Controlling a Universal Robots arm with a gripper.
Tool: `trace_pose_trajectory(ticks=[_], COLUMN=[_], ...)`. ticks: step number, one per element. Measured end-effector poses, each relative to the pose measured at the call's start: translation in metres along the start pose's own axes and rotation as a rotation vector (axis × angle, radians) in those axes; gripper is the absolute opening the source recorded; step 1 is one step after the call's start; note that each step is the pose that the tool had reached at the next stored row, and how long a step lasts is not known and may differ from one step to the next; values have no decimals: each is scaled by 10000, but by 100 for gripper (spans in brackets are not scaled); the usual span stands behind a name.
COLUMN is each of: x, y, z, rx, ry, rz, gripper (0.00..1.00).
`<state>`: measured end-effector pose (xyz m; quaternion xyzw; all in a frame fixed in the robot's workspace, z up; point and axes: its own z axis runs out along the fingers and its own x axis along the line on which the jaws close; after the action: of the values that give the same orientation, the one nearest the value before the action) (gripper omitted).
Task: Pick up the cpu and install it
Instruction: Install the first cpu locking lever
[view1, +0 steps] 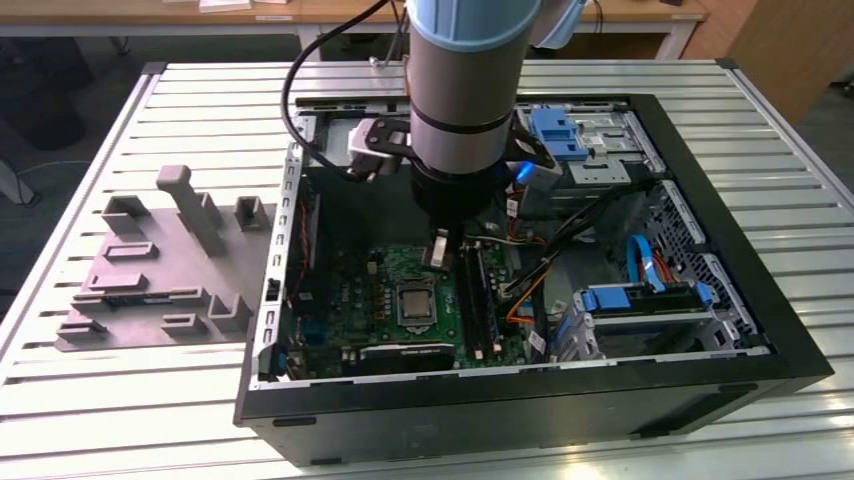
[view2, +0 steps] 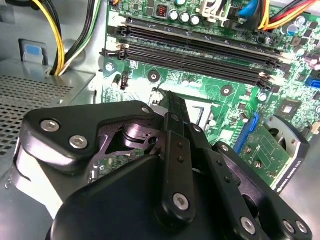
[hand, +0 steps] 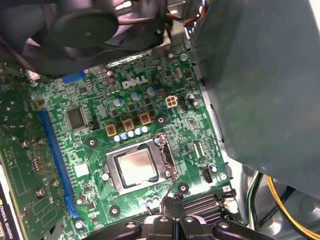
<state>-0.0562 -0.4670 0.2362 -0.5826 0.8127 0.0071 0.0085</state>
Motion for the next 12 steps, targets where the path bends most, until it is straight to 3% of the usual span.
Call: trace_pose_trajectory(ticks=[4,12], x=[5,7], y=[1,2], z=[7,7], rx=[-9,-10], ry=[2,3], rz=[-429,-470], gripper=[11,11])
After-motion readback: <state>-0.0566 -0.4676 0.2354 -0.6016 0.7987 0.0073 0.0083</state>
